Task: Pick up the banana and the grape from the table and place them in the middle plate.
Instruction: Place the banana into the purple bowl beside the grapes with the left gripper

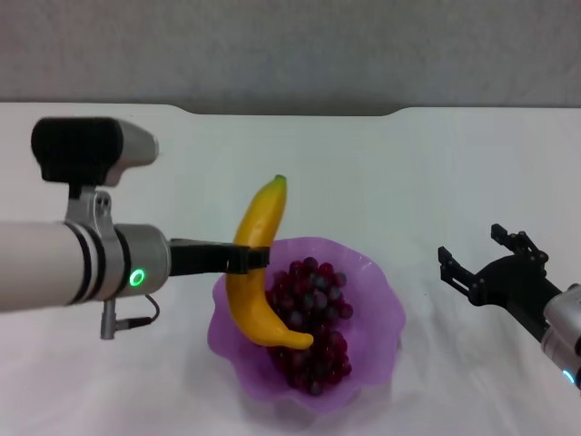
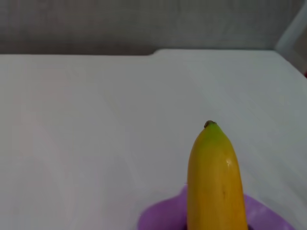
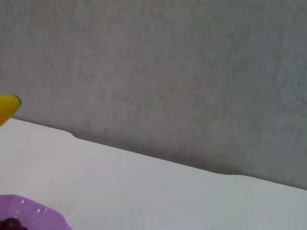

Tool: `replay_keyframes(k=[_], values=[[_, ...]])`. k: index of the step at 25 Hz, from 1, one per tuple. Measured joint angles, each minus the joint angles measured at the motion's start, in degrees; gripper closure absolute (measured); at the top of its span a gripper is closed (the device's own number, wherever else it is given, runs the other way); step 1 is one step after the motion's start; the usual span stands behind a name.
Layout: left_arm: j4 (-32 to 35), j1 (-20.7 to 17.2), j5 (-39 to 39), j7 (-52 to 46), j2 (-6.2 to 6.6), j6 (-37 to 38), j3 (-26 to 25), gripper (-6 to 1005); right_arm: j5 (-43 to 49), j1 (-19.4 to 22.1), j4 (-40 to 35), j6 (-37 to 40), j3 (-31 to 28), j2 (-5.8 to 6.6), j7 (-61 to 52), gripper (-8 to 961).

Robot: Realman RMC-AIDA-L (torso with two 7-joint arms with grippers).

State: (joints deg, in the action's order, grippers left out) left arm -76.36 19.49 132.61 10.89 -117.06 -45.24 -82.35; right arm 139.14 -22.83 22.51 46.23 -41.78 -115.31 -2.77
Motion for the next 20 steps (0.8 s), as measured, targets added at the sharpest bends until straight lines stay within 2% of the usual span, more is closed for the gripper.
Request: replay_keyframes(k=[7,19,20], values=[[5.07,0.99,-2.53,0.31,-0.01,2.84,1.89,493,-0.01,-0.02,0.08,-0.09,0.17,0.00,0.00,61],[6.01,0.87,-2.48,0.95,0.04,6.71,4.80,490,-0.01,-0.02,-0.01,-0.20,0.21,0.00,0.04,61],[5.89,0.83,-2.42,1.02,0.06,6.82,4.82,441,-0.01,-0.02,-0.01,-0.18,0.20,0.00,0.02,61]])
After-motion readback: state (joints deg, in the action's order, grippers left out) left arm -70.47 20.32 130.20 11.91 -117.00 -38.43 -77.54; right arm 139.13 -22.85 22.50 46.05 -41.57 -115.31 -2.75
